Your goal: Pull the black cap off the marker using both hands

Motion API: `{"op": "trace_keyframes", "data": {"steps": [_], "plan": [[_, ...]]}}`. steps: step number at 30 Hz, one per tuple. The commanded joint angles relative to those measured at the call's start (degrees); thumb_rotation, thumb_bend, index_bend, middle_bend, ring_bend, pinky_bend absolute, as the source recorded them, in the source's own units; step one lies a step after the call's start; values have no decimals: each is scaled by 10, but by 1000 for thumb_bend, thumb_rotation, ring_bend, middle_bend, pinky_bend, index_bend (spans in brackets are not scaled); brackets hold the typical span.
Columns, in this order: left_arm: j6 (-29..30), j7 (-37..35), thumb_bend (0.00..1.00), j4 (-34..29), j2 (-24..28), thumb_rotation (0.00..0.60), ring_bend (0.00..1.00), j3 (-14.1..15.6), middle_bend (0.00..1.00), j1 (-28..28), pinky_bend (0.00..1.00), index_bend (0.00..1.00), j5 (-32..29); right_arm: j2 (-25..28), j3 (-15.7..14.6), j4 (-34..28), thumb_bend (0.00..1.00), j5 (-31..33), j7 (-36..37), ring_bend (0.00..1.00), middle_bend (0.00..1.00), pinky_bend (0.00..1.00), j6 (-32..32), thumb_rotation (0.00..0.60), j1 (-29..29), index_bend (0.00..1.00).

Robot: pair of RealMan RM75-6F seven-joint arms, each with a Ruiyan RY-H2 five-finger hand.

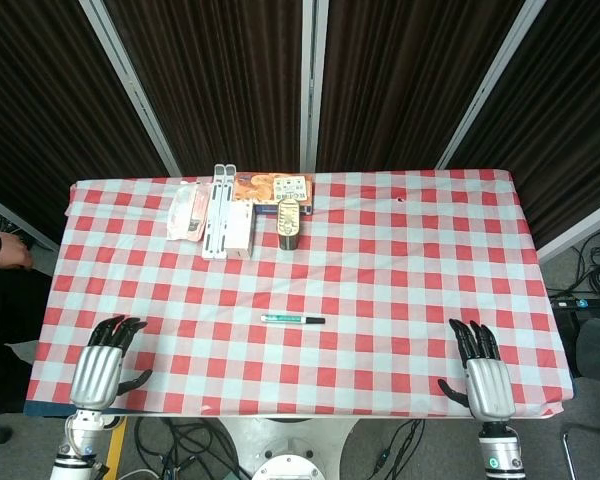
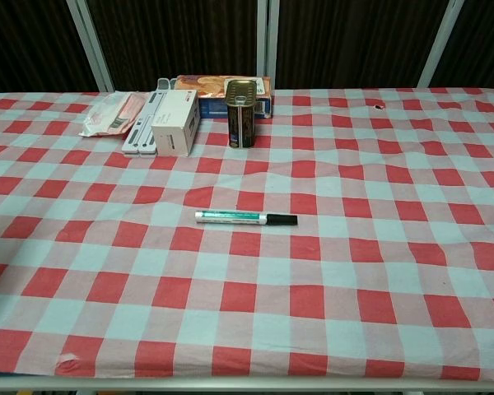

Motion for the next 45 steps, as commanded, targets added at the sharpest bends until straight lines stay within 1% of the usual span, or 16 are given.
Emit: {"op": "trace_keyframes", "data": {"steps": [1, 13, 15, 17, 22, 24, 27, 30, 32, 34, 36, 37, 38, 40, 43, 45], "plan": [[0, 0, 117, -1, 1, 600, 141, 0, 218, 0, 165, 237, 0, 1, 0, -2, 26, 0, -1, 0, 106, 0, 0, 600, 0, 47], [-14, -2, 117, -17, 12, 600, 141, -12, 219, -15, 165, 237, -5, 17, 9, -32, 26, 5, -24, 0, 109, 0, 3, 600, 4, 47], [-25, -7, 117, -31, 15, 600, 141, -13, 219, -20, 181, 237, -9, 22, 10, -40, 26, 5, -35, 0, 109, 0, 0, 600, 6, 47], [-37, 0, 117, -49, 19, 600, 156, -16, 220, -30, 222, 237, -7, 32, 13, -52, 26, 5, -50, 0, 108, 0, -1, 600, 8, 47], [-78, 66, 118, -88, 8, 600, 214, -41, 242, -65, 303, 237, -22, 54, 26, -79, 26, 7, -71, 0, 111, 0, 4, 600, 14, 47], [-107, 99, 121, -106, -3, 600, 221, -56, 258, -87, 317, 238, -38, 60, 33, -90, 26, 13, -74, 0, 111, 0, 3, 600, 16, 47], [-139, 156, 126, -114, -27, 600, 224, -80, 278, -120, 323, 250, -58, 65, 38, -99, 26, 19, -78, 0, 111, 0, 0, 600, 19, 47], [-169, 209, 141, -119, -54, 600, 246, -104, 308, -154, 342, 310, -81, 67, 40, -101, 26, 26, -82, 0, 111, 0, -6, 600, 22, 47], [-189, 245, 178, -120, -73, 600, 300, -120, 350, -180, 386, 379, -96, 68, 42, -103, 26, 33, -88, 0, 111, 0, -11, 600, 24, 47], [-211, 283, 218, -122, -89, 600, 382, -131, 382, -203, 452, 428, -118, 68, 44, -105, 26, 38, -93, 0, 111, 0, -14, 600, 26, 47], [-234, 324, 234, -119, -111, 600, 503, -144, 419, -230, 543, 458, -152, 68, 46, -107, 26, 42, -96, 0, 111, 0, -16, 600, 28, 47], [-245, 349, 239, -114, -126, 600, 605, -152, 441, -243, 614, 475, -176, 68, 47, -108, 26, 43, -98, 0, 111, 0, -17, 600, 29, 47], [-251, 370, 240, -109, -137, 600, 682, -156, 455, -253, 667, 483, -197, 68, 48, -109, 26, 44, -99, 0, 111, 0, -17, 600, 30, 47], [-259, 418, 242, -97, -159, 600, 775, -164, 465, -274, 736, 481, -241, 68, 49, -110, 26, 45, -101, 0, 111, 0, -19, 600, 32, 47], [-262, 472, 245, -73, -197, 600, 854, -173, 461, -305, 801, 457, -307, 69, 49, -112, 26, 49, -104, 0, 110, 0, -22, 600, 35, 47], [-262, 489, 245, -58, -214, 600, 882, -177, 463, -320, 822, 444, -335, 69, 50, -112, 26, 52, -104, 0, 111, 0, -24, 600, 36, 47]]}}
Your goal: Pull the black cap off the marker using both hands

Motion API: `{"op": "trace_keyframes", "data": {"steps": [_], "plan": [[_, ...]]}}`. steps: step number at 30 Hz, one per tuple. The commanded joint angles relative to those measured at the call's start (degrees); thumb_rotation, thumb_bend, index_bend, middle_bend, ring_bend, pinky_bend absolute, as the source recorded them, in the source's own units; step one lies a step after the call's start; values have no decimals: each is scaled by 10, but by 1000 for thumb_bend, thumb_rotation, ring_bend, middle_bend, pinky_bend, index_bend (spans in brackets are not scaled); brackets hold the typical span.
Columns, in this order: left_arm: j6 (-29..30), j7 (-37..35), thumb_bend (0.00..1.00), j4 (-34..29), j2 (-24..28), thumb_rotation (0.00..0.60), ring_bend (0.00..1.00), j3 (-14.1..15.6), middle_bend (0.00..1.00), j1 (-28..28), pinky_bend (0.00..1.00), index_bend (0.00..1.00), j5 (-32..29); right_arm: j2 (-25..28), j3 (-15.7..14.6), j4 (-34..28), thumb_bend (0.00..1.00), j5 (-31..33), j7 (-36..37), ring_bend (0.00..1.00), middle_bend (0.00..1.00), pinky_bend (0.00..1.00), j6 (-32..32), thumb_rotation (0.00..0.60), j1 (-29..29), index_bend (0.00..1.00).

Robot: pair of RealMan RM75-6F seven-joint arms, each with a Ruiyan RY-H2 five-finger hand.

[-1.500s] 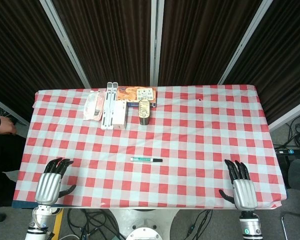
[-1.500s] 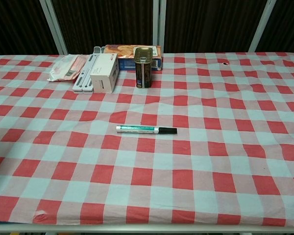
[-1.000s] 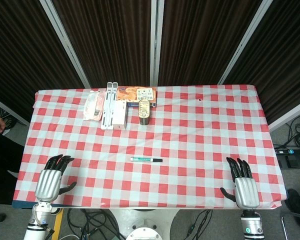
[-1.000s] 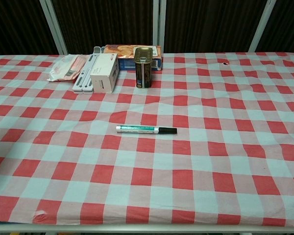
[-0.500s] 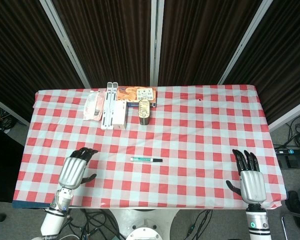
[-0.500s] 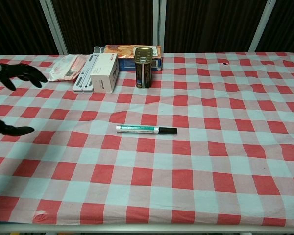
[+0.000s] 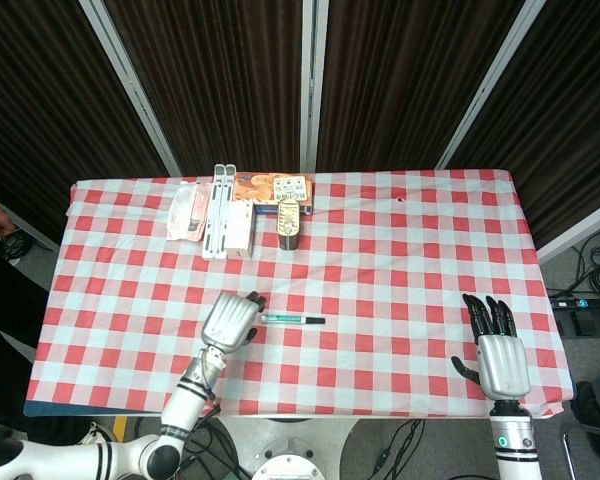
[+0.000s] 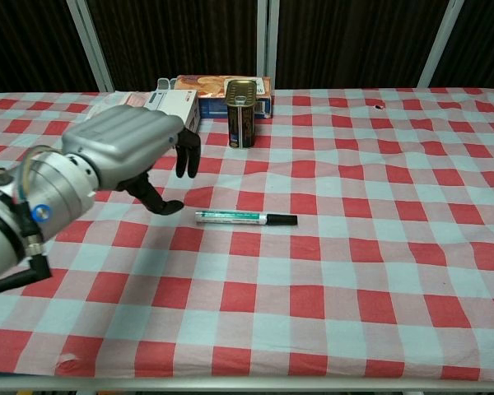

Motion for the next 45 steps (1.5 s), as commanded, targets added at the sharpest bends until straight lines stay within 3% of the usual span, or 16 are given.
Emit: {"op": "trace_keyframes", "data": {"steps": [1, 8, 13, 30, 45], "plan": [[-13, 55, 245, 42, -56, 600, 891, -20, 465, -51, 829, 441, -78, 0, 1, 0, 27, 4, 1, 0, 111, 0, -2, 600, 2, 47], [2, 56, 289, 112, -111, 600, 930, -31, 498, -90, 859, 474, -127, 3, 3, 0, 26, 9, 6, 0, 110, 0, -5, 600, 5, 47], [2, 67, 305, 132, -123, 600, 934, -31, 499, -115, 863, 476, -150, 4, 4, 0, 26, 8, 8, 0, 107, 0, -2, 600, 7, 46], [24, 120, 300, 172, -139, 600, 933, -26, 474, -175, 865, 447, -219, 0, 0, 10, 27, 16, 16, 0, 101, 0, -7, 600, 12, 47], [32, 112, 307, 184, -141, 600, 935, -15, 499, -190, 866, 473, -256, -5, -3, 17, 27, 19, 22, 0, 101, 0, -7, 600, 13, 47]]}}
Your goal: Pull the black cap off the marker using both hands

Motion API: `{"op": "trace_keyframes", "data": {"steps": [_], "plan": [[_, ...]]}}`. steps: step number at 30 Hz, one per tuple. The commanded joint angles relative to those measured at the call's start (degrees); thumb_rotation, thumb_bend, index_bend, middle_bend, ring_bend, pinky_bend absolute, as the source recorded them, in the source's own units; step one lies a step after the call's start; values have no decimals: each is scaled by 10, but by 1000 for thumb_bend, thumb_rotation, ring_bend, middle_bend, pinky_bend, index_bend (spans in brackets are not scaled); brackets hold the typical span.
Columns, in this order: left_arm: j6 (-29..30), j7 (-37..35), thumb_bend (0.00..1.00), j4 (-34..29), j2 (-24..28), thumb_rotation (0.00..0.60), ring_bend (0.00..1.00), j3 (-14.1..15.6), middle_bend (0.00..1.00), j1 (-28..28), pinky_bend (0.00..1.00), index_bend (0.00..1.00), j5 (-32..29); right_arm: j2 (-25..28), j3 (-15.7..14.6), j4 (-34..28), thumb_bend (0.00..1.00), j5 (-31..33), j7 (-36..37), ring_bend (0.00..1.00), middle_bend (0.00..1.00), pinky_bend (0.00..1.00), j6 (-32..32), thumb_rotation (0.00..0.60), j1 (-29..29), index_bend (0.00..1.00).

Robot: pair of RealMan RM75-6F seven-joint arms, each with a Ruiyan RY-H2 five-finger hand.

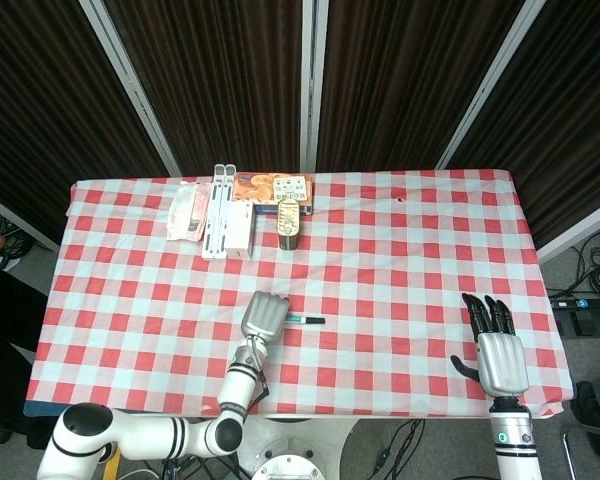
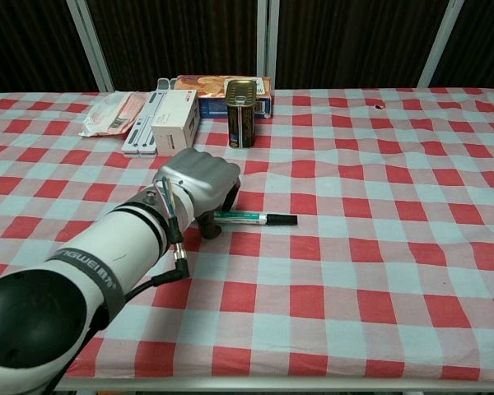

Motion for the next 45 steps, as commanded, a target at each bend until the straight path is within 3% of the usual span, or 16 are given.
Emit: {"op": "trace_keyframes", "data": {"steps": [1, 13, 26, 31, 35, 45], "plan": [[2, -2, 313, 0, 0, 600, 937, 3, 502, -2, 868, 477, -2, 0, 0, 1, 27, 1, 0, 0, 101, 0, 0, 600, 0, 47], [12, -18, 376, -3, 1, 600, 947, 10, 535, -9, 877, 510, 1, -2, -2, 1, 26, 2, -2, 0, 101, 0, -1, 600, 2, 46], [17, -82, 383, -27, 16, 600, 964, 16, 563, -5, 897, 537, 52, -13, -1, 0, 27, -9, -18, 0, 109, 0, -16, 600, 19, 49], [12, -93, 383, -39, 18, 600, 964, 8, 564, -10, 898, 538, 57, -39, 15, 17, 42, -20, -32, 0, 180, 18, -25, 600, 44, 170], [9, -96, 384, -48, 19, 600, 965, 1, 564, -18, 897, 538, 59, -65, 33, 31, 53, -4, -51, 15, 241, 61, -70, 600, 81, 264], [18, -90, 386, -66, 21, 600, 968, -8, 564, -32, 904, 536, 57, -137, 57, 80, 63, 27, -70, 81, 319, 117, -125, 600, 141, 369]]}}
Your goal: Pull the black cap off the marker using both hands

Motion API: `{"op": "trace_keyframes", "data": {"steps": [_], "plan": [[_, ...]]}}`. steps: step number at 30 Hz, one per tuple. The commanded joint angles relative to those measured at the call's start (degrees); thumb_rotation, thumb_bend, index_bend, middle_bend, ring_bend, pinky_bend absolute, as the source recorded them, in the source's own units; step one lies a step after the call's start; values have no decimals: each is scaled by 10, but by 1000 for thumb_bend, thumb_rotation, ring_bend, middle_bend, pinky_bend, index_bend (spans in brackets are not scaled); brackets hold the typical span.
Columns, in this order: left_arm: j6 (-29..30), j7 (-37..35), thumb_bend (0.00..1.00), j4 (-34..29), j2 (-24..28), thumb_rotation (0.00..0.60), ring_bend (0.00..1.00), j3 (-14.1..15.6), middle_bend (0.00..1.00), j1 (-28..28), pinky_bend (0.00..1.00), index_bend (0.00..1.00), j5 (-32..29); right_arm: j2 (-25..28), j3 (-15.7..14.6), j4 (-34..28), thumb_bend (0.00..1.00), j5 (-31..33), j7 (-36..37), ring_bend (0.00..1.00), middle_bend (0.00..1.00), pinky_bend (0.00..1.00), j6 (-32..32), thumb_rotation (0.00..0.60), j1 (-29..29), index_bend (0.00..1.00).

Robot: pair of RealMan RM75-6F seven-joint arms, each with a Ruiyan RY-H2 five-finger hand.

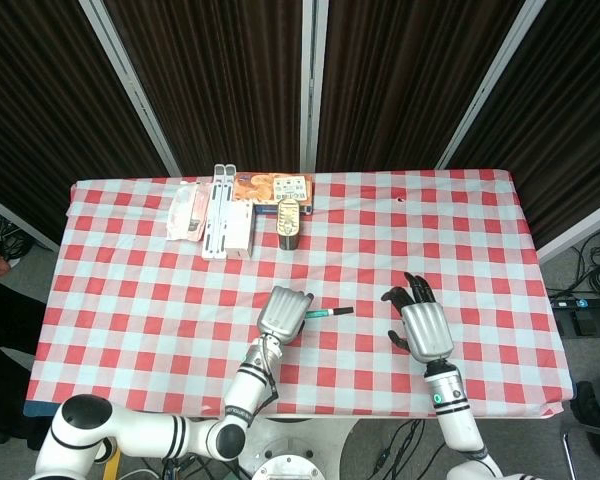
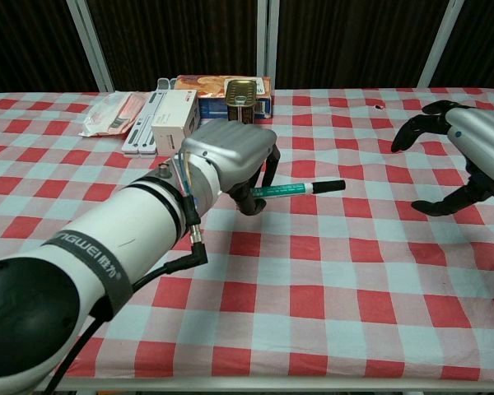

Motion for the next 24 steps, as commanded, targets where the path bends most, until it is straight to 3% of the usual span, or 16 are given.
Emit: {"op": "trace_keyframes", "data": {"steps": [1, 24], "plan": [[2, -2, 386, -4, 0, 600, 969, -1, 564, -2, 904, 536, 0, -15, 8, 12, 64, 7, -2, 85, 322, 119, -10, 600, 13, 375], [28, 7, 388, -20, -11, 600, 968, -8, 564, -17, 905, 534, -13, -72, 15, 59, 126, 18, 7, 153, 401, 152, -14, 600, 64, 481]]}}
